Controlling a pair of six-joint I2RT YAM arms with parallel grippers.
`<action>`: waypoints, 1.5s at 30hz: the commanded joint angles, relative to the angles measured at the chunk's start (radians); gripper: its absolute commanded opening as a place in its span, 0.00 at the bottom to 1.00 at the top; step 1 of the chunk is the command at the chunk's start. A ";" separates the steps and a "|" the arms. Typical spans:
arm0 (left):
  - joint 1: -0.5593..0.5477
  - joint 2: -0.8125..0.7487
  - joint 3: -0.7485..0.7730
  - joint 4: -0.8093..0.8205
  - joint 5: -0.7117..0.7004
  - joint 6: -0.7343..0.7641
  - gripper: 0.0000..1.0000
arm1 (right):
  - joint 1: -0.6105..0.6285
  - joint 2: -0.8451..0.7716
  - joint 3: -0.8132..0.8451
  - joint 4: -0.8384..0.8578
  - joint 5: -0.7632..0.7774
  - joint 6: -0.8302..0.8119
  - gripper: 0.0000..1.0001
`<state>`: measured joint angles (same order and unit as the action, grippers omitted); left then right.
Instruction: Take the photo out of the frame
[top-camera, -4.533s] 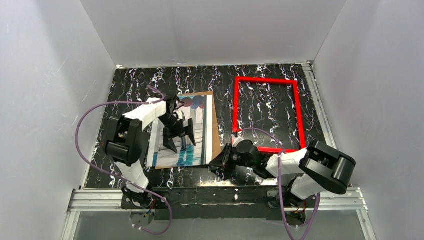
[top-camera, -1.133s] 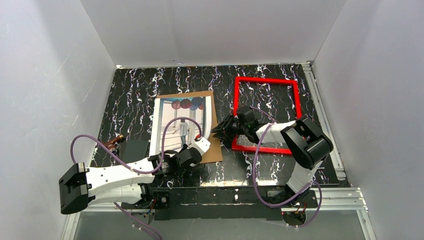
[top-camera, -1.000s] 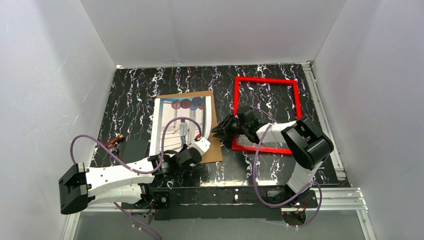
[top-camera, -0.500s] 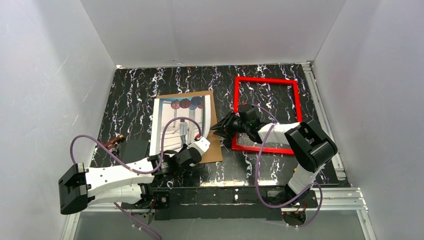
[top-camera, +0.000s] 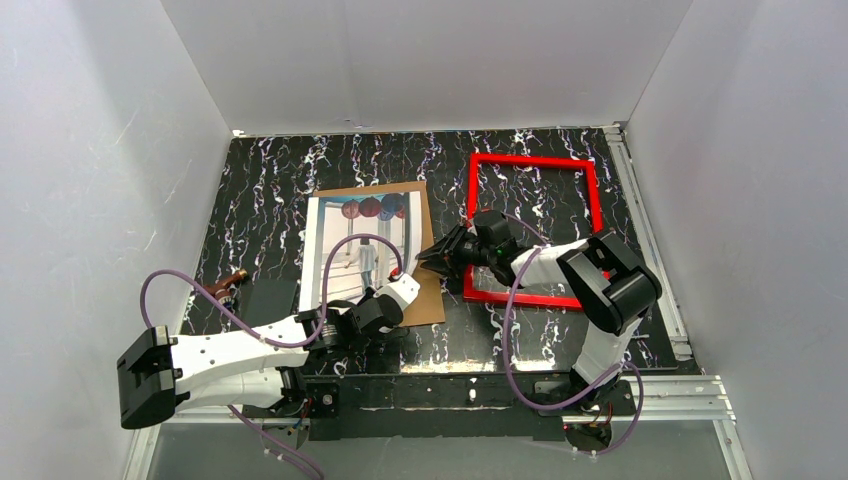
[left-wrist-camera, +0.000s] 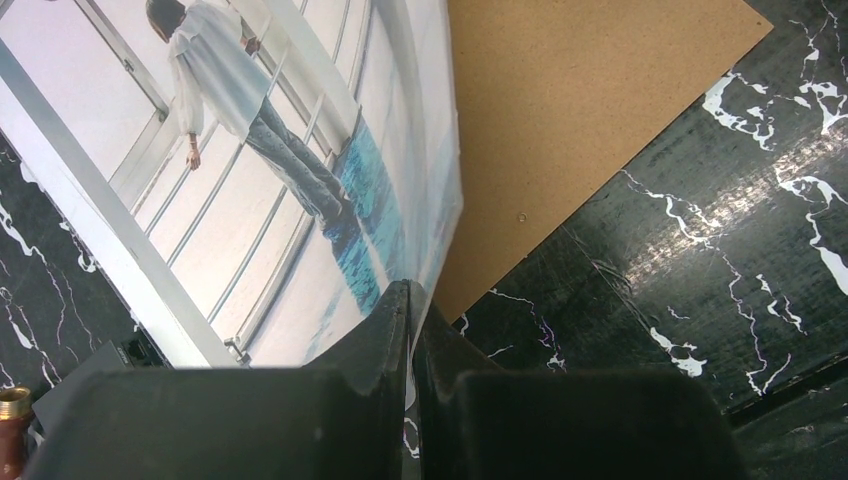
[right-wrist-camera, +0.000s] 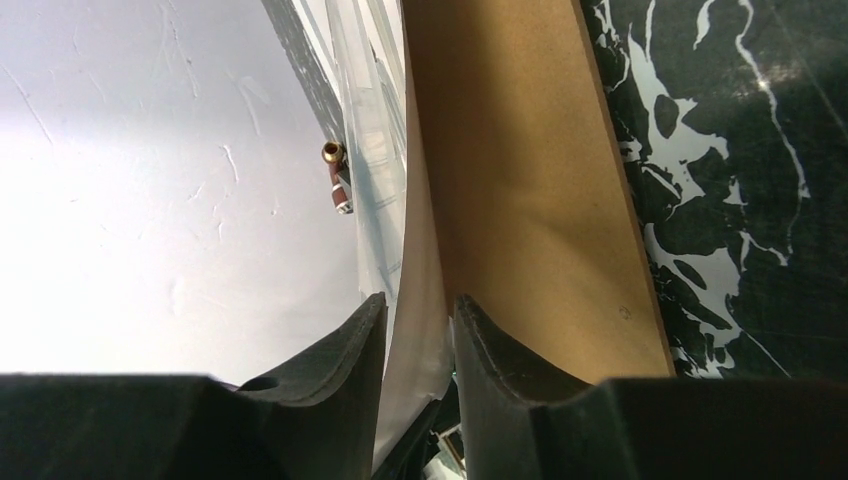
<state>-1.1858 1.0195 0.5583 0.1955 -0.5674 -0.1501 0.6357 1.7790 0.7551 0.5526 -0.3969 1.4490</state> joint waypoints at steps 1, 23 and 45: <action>0.002 0.005 0.010 -0.054 0.010 -0.019 0.00 | 0.006 0.017 -0.006 0.107 -0.027 0.038 0.37; 0.002 0.017 0.012 -0.054 0.031 -0.011 0.00 | 0.021 0.151 0.177 -0.046 -0.082 -0.089 0.36; 0.002 -0.129 -0.047 -0.112 0.192 -0.185 0.66 | -0.018 0.158 0.080 0.085 -0.064 -0.124 0.01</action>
<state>-1.1862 0.9558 0.5240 0.1677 -0.4500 -0.2687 0.6331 1.9560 0.8501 0.5819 -0.4526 1.3544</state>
